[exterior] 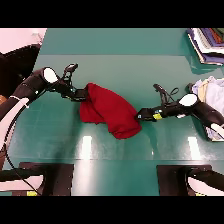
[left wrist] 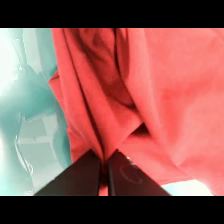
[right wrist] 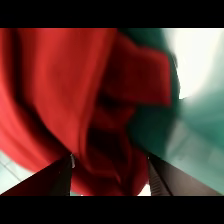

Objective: Fold the shirts.

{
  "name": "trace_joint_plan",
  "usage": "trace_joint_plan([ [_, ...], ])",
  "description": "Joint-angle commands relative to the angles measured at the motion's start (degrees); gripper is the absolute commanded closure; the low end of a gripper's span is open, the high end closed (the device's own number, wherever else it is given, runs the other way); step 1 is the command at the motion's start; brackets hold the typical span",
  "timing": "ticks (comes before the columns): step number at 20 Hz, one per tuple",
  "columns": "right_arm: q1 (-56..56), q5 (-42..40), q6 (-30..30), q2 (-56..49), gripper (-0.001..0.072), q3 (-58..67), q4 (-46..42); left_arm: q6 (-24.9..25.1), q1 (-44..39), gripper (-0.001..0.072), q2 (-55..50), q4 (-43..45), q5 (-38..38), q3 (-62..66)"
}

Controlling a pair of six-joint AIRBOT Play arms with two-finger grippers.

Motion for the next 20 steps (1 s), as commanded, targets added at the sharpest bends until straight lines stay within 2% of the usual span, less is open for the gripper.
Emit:
trace_joint_plan([
  [1, 3.4, -1.5, -0.3, -4.0, 0.0329, 4.0, 0.5, 0.0, 0.1, 0.0680, 0.0, 0.1, 0.1, 0.1],
  [3, 5.1, -1.8, -1.9, -5.4, 0.0656, 6.4, -0.1, 0.0, 0.1, 0.0680, 0.0, 0.1, -0.2, 0.1],
  [4, 5.1, -2.3, -3.1, -5.5, 0.0696, 7.6, -0.1, 0.0, 0.1, 0.0680, 0.2, 0.3, -0.5, 0.1],
  [6, 3.4, -1.4, -2.6, -3.6, 0.0698, 11.0, -4.0, -0.1, 0.1, 0.0681, 2.5, 4.0, -0.4, 0.6],
  [10, -6.0, 5.7, 3.3, 6.8, 0.0697, 21.7, -19.4, -1.5, 0.1, 0.0681, 14.4, 15.2, -0.2, 6.6],
  [15, -18.5, 10.2, 3.3, 20.3, 0.0698, 35.0, -20.6, -1.5, 0.1, 0.0680, 30.0, 15.9, -0.2, 17.2],
  [20, -25.4, 12.1, 3.3, 27.7, 0.0698, 44.9, -20.6, -1.5, 0.1, 0.0680, 39.9, 12.9, -0.7, 24.9],
])
